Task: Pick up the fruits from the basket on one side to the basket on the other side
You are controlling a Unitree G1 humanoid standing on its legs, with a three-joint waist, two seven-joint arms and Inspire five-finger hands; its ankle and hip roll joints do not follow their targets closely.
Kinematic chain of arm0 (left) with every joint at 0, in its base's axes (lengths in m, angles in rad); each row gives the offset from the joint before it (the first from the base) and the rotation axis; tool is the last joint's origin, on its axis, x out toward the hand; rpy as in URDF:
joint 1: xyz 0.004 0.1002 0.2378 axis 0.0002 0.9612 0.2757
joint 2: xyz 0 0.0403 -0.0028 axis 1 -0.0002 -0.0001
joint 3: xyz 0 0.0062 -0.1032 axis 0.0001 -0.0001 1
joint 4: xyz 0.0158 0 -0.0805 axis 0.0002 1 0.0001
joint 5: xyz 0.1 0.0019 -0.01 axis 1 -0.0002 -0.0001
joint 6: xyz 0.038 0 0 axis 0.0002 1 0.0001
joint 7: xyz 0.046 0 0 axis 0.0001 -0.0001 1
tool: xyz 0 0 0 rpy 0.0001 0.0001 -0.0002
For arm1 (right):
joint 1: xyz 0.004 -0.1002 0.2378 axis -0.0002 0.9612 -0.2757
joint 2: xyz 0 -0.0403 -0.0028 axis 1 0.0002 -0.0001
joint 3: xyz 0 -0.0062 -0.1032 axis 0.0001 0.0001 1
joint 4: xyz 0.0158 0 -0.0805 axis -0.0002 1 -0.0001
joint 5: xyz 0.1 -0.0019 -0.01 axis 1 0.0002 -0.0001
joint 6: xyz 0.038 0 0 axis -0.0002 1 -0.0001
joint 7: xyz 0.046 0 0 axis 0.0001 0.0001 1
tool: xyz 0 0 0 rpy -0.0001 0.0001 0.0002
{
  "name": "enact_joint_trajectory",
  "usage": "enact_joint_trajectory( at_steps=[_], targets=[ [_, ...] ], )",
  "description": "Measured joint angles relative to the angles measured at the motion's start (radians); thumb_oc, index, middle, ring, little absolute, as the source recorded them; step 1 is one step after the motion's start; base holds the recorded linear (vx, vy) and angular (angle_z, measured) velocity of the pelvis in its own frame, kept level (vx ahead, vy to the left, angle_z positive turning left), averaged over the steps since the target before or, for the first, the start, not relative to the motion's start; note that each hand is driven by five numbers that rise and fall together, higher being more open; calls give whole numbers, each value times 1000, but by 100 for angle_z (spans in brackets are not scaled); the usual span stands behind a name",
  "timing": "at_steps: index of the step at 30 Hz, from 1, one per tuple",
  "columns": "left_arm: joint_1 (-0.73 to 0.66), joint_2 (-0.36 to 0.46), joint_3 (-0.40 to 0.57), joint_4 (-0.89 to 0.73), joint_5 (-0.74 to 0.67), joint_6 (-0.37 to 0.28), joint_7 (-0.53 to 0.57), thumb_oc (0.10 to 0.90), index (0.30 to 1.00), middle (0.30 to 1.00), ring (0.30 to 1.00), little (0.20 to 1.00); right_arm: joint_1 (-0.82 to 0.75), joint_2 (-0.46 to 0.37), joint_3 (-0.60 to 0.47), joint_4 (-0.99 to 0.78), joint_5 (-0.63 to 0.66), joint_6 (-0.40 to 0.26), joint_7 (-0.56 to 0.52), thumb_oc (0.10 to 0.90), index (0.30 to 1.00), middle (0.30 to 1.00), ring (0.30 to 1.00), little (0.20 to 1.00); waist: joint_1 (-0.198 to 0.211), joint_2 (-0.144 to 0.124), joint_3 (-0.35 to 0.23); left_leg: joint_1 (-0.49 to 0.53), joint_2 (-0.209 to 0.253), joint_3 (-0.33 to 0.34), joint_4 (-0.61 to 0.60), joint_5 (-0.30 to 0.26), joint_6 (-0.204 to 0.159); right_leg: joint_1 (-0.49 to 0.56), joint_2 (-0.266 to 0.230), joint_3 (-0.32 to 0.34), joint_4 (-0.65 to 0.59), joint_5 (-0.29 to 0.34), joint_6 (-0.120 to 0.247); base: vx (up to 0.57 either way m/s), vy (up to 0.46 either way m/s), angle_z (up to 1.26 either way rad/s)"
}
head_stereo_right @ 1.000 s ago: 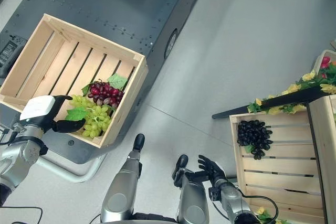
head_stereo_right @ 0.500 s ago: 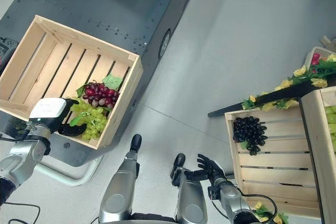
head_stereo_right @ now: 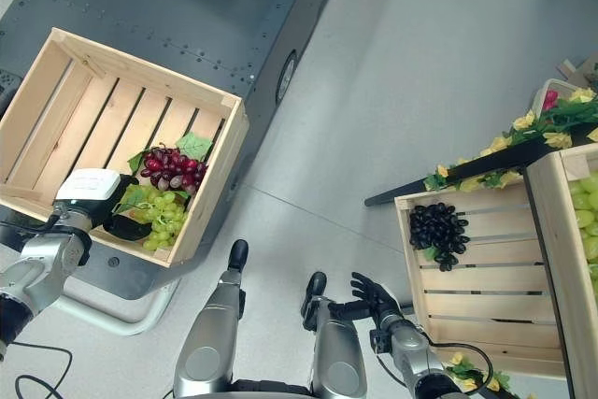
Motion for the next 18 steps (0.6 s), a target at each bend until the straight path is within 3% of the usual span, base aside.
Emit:
enact_joint_trajectory(
  at_steps=[8,13,14,18],
  targets=[
    [-72,-87,-59,204,26,-4,100,800,900,900,900,900,-34,13,32,12,0,4,-1,800,900,900,900,900,-22,-32,2,0,5,9,1,-1,0,-5,5,9,-4,7,-1,-6,9,-3],
    [-83,-93,-73,245,25,-18,124,800,900,900,900,900,-48,14,47,12,0,6,-1,800,900,900,900,900,-24,-32,1,-2,7,26,3,-2,1,-14,7,27,-4,13,-1,-12,20,-9],
    [-90,-94,-77,259,25,-27,128,400,300,300,300,300,-51,14,56,12,0,9,-2,800,900,900,900,900,-26,-32,1,-2,7,26,4,-2,1,-15,8,27,-4,13,-1,0,0,0],
    [-113,-94,-104,282,25,-47,121,400,300,300,300,300,-57,14,59,12,0,14,-2,800,900,900,900,900,-28,-32,1,-2,7,26,5,-2,1,-15,8,27,-3,13,0,0,0,0]
  ],
)
